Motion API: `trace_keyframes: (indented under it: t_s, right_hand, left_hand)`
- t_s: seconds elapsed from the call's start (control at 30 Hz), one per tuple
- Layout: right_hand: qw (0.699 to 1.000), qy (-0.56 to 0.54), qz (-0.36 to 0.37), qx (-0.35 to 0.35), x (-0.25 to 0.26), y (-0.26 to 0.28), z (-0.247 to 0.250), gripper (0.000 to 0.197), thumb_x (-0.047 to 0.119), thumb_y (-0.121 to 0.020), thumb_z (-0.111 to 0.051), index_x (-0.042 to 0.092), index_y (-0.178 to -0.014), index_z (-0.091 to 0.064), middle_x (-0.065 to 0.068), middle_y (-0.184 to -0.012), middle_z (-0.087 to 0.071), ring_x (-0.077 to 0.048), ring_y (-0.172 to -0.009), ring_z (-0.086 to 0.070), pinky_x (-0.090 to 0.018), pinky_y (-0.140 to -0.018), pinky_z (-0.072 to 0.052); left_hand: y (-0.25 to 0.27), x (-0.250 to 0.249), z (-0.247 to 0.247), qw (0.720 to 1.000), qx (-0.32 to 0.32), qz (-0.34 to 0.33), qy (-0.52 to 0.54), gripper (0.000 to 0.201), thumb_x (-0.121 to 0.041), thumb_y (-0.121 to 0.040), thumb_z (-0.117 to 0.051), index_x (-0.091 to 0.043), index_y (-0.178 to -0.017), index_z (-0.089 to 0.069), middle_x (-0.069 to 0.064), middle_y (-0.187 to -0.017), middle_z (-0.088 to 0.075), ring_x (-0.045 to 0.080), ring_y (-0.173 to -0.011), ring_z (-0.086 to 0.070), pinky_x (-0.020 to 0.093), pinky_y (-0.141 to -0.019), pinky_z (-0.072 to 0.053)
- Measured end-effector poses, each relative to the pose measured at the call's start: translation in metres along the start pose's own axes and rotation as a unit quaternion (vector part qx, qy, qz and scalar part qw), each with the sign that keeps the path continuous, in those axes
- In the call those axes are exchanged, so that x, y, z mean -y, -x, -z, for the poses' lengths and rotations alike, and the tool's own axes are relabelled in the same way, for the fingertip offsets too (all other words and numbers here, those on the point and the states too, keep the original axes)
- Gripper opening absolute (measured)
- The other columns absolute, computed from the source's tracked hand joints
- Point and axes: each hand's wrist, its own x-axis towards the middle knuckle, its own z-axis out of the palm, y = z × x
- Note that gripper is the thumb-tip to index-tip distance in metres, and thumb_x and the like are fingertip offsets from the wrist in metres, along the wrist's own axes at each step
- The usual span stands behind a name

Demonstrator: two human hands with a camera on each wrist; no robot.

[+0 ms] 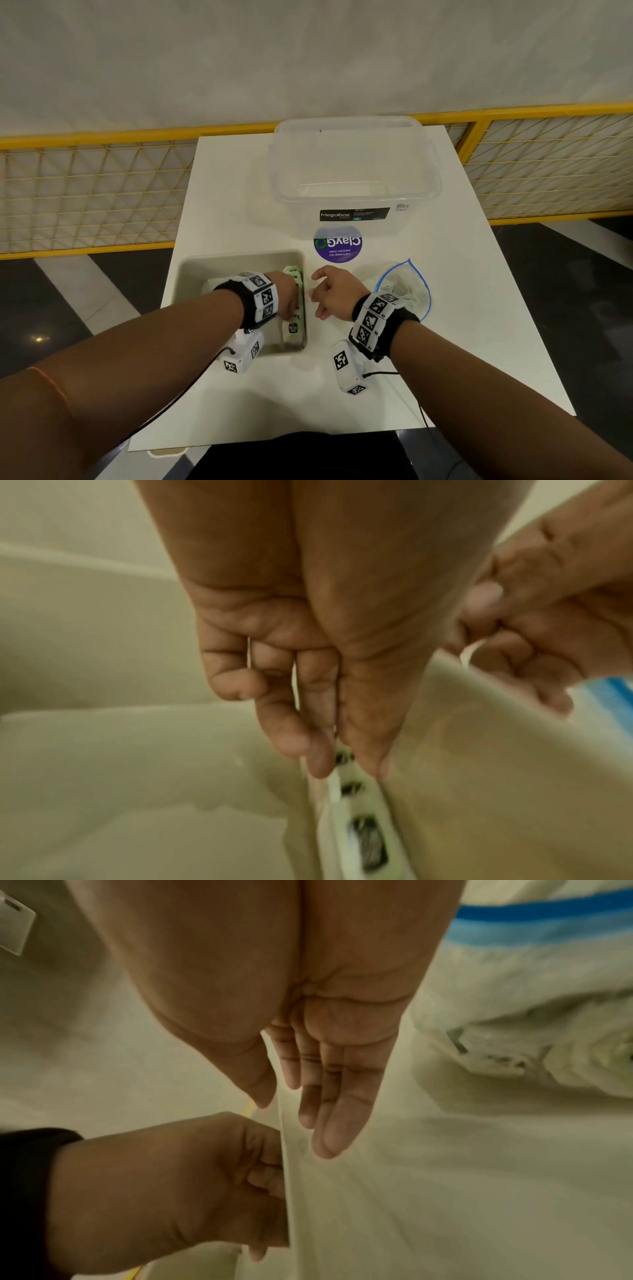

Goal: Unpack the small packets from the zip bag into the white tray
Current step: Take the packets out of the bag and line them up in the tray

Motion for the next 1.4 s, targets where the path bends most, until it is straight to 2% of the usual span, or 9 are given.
trace_keyframes:
  t_s: [0.1,0.27,0.4,0.6,0.73,0.87,1.03,1.27,1.4]
  right_hand:
    - [0.999,-0.023,0.019,-0.019,0.001,0.010,0.027,0.021,-0.001,-0.090,-0.048,0.011,-0.107,-0.051,-0.007,-0.079,-0.065,-0.031,-0.063,-0.066,-0.046,-0.070,-0.060]
    - [0.990,0.057,0.052,-0.121,-0.011,0.026,0.087,0.029,0.002,-0.085,-0.047,0.023,-0.102,-0.058,-0.005,-0.078,-0.069,-0.020,-0.057,-0.060,-0.032,-0.059,-0.054]
    - [0.968,0.176,0.045,-0.174,-0.027,0.039,0.128,0.021,0.010,-0.084,-0.053,0.023,-0.097,-0.063,-0.001,-0.080,-0.064,-0.017,-0.071,-0.058,-0.023,-0.060,-0.043]
    - [0.925,0.361,-0.069,-0.092,-0.066,0.043,0.149,0.032,0.046,-0.078,-0.069,0.030,-0.105,-0.063,-0.003,-0.105,-0.036,-0.029,-0.095,-0.060,-0.033,-0.085,-0.050]
    - [0.931,0.357,-0.063,-0.032,-0.092,0.039,0.148,0.055,0.031,-0.075,-0.074,0.025,-0.124,-0.049,-0.008,-0.123,-0.046,-0.030,-0.103,-0.058,-0.033,-0.082,-0.048]
    - [0.954,0.294,-0.047,-0.035,-0.112,0.033,0.146,0.055,0.018,-0.077,-0.075,0.022,-0.123,-0.045,-0.004,-0.102,-0.058,-0.026,-0.089,-0.056,-0.031,-0.074,-0.046]
    - [0.971,0.236,-0.012,-0.031,-0.127,0.031,0.149,0.053,0.017,-0.079,-0.073,0.023,-0.124,-0.046,-0.001,-0.103,-0.056,-0.024,-0.088,-0.055,-0.028,-0.077,-0.045]
    - [0.965,0.254,0.056,-0.028,-0.116,0.029,0.167,0.051,0.029,-0.078,-0.076,0.031,-0.127,-0.060,-0.006,-0.143,-0.044,-0.023,-0.131,-0.044,-0.029,-0.107,-0.035]
    - [0.953,0.256,0.149,-0.069,-0.103,0.029,0.173,0.042,0.032,-0.075,-0.078,0.028,-0.116,-0.068,-0.003,-0.135,-0.052,-0.023,-0.121,-0.047,-0.030,-0.101,-0.037]
  left_hand:
    - [0.011,0.002,0.029,0.998,-0.056,0.014,0.025,0.033,-0.035,-0.089,-0.060,-0.014,-0.113,-0.069,0.004,-0.116,-0.067,0.025,-0.105,-0.061,0.029,-0.089,-0.046]
    - [0.028,-0.029,0.081,0.976,-0.178,0.006,0.127,0.019,-0.034,-0.087,-0.061,-0.020,-0.096,-0.071,0.000,-0.103,-0.069,0.022,-0.095,-0.063,0.026,-0.082,-0.046]
    - [0.020,-0.092,0.094,0.918,-0.276,-0.078,0.274,0.013,-0.020,-0.085,-0.065,-0.020,-0.096,-0.072,-0.003,-0.092,-0.071,0.013,-0.085,-0.064,0.018,-0.081,-0.044]
    - [-0.014,-0.151,0.077,0.929,-0.229,-0.094,0.276,0.016,-0.014,-0.086,-0.064,-0.018,-0.097,-0.075,0.000,-0.093,-0.074,0.014,-0.085,-0.067,0.018,-0.077,-0.048]
    - [-0.039,-0.155,0.055,0.972,-0.151,-0.004,0.182,0.033,-0.025,-0.083,-0.068,-0.017,-0.115,-0.066,0.004,-0.112,-0.068,0.026,-0.102,-0.063,0.030,-0.087,-0.049]
    - [-0.047,-0.149,0.038,0.976,-0.087,0.028,0.199,0.067,-0.038,-0.069,-0.083,-0.018,-0.126,-0.054,0.003,-0.122,-0.062,0.025,-0.110,-0.059,0.031,-0.092,-0.046]
    - [-0.048,-0.147,0.028,0.954,-0.123,0.071,0.262,0.051,-0.038,-0.073,-0.079,-0.022,-0.118,-0.060,-0.002,-0.116,-0.065,0.021,-0.107,-0.059,0.030,-0.094,-0.046]
    - [-0.033,-0.156,0.034,0.929,-0.271,0.057,0.247,0.019,-0.029,-0.089,-0.062,-0.019,-0.102,-0.071,0.004,-0.089,-0.072,0.024,-0.086,-0.064,0.029,-0.075,-0.047]
    - [-0.028,-0.169,0.057,0.914,-0.309,0.002,0.261,0.016,-0.030,-0.088,-0.063,-0.022,-0.100,-0.070,-0.006,-0.077,-0.064,0.015,-0.072,-0.059,0.029,-0.070,-0.048]
